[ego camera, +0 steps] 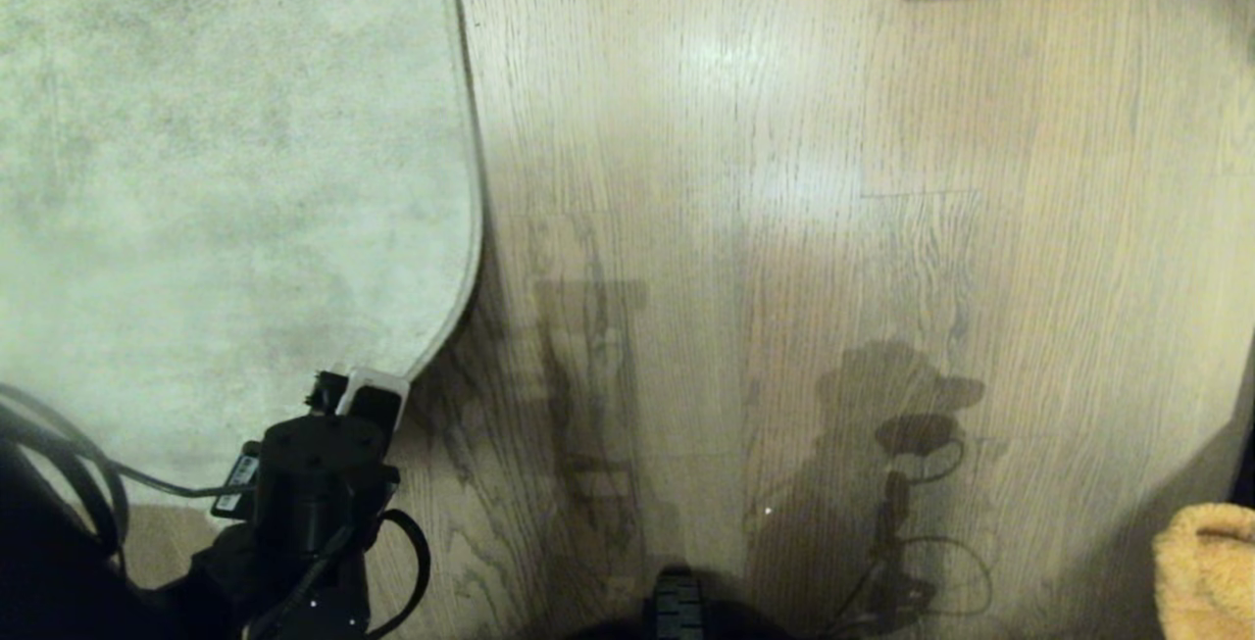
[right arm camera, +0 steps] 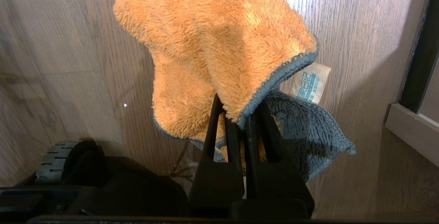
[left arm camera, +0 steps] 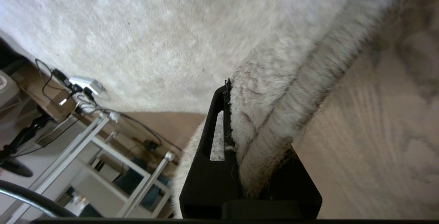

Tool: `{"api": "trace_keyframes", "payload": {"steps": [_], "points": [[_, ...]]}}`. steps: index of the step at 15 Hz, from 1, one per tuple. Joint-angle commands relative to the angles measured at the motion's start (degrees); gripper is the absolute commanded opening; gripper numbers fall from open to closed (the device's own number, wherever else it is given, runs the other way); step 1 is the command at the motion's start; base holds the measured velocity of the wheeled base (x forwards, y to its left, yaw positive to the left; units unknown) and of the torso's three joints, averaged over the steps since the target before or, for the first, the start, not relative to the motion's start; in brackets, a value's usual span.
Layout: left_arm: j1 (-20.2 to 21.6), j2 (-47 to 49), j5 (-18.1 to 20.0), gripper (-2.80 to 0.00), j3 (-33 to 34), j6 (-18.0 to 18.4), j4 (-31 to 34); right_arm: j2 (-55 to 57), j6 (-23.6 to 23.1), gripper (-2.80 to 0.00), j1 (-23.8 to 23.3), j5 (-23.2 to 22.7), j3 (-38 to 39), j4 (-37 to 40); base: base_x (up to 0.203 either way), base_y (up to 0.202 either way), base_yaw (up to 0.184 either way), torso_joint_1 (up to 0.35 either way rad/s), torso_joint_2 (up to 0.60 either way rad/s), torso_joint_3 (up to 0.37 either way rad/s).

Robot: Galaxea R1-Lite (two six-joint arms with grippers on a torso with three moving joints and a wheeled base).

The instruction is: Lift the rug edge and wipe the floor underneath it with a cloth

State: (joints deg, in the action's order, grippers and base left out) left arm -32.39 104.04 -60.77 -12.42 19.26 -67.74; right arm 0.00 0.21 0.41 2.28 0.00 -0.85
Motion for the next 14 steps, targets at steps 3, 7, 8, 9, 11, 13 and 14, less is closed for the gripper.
{"api": "trace_keyframes", "payload": {"steps": [3, 7, 8, 9, 11, 13, 14], "points": [[-1.7, -2.3, -0.2, -2.80, -0.1, 0.0, -0.5, 0.1, 0.0, -2.80, 0.0, 0.0, 0.0, 0.0, 0.000, 0.000, 0.000, 0.000, 0.00, 0.000], [-1.4, -2.4, -0.2, -2.80, -0.2, 0.0, -0.6, 0.0, 0.0, -2.80, 0.0, 0.0, 0.0, 0.0, 0.000, 0.000, 0.000, 0.000, 0.00, 0.000], [-1.4, -3.0, -0.2, -2.80, -0.1, 0.0, -0.6, 0.0, 0.0, -2.80, 0.0, 0.0, 0.0, 0.0, 0.000, 0.000, 0.000, 0.000, 0.00, 0.000], [-1.4, -3.8, -0.2, -2.80, 0.2, 0.0, -0.6, 0.1, 0.0, -2.80, 0.0, 0.0, 0.0, 0.0, 0.000, 0.000, 0.000, 0.000, 0.00, 0.000], [-1.1, -5.4, -0.2, -2.80, 0.4, 0.0, -0.4, 0.0, 0.0, -2.80, 0.0, 0.0, 0.0, 0.0, 0.000, 0.000, 0.000, 0.000, 0.00, 0.000], [0.4, -6.2, -0.2, -2.80, -0.2, 0.0, -0.5, 0.0, 0.0, -2.80, 0.0, 0.0, 0.0, 0.0, 0.000, 0.000, 0.000, 0.000, 0.00, 0.000], [1.0, -6.8, -0.4, -2.80, -0.4, 0.0, -0.5, 0.1, 0.0, -2.80, 0.0, 0.0, 0.0, 0.0, 0.000, 0.000, 0.000, 0.000, 0.00, 0.000]]}}
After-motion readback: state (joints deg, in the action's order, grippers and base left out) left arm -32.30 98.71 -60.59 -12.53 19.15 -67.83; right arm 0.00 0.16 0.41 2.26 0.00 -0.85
